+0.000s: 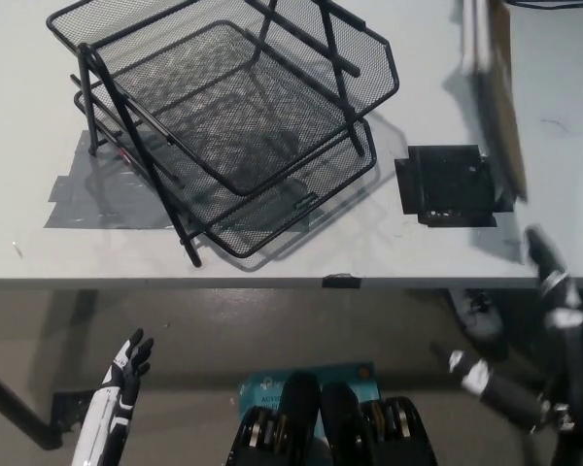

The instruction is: A person hands a notebook to the robot and the robot grabs it with its right hand and places it in the file tray kept in the centre of the desk infront of it.

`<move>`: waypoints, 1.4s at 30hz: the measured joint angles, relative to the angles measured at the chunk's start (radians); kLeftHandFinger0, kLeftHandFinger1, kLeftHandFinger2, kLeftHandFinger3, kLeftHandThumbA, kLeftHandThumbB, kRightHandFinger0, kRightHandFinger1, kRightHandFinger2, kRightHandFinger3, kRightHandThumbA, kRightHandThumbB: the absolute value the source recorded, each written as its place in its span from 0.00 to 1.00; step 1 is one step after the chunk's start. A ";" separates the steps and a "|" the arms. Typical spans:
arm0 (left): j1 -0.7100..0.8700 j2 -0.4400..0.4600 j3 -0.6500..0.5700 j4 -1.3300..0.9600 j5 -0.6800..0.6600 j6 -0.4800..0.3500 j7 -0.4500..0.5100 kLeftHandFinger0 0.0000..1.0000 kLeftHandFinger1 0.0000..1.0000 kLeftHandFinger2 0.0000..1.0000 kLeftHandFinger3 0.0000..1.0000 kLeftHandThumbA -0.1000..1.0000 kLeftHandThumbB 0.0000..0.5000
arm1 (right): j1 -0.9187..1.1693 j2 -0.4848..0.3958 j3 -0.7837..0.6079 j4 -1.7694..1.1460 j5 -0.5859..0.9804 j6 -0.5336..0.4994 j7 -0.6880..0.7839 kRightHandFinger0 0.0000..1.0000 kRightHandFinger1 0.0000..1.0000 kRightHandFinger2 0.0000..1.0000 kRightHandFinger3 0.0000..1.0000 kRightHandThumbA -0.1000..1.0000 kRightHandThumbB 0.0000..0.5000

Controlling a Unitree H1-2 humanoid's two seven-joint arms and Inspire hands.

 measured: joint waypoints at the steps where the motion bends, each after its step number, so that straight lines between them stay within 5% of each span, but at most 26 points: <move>1: 0.000 0.000 0.001 0.000 0.000 -0.001 0.000 1.00 1.00 1.00 1.00 1.00 0.73 | -0.029 0.006 -0.008 -0.013 -0.007 0.002 -0.003 1.00 1.00 1.00 1.00 1.00 0.53; 25: -0.004 0.002 0.017 0.000 0.008 -0.011 0.000 1.00 1.00 1.00 1.00 1.00 0.73 | -0.377 0.058 -0.071 0.257 -0.114 0.160 -0.029 1.00 1.00 1.00 1.00 1.00 0.58; 42: -0.014 0.002 0.018 0.000 0.009 -0.012 0.000 1.00 1.00 1.00 1.00 1.00 0.76 | -0.575 0.016 -0.056 0.767 -0.157 0.101 -0.143 1.00 1.00 1.00 1.00 1.00 0.60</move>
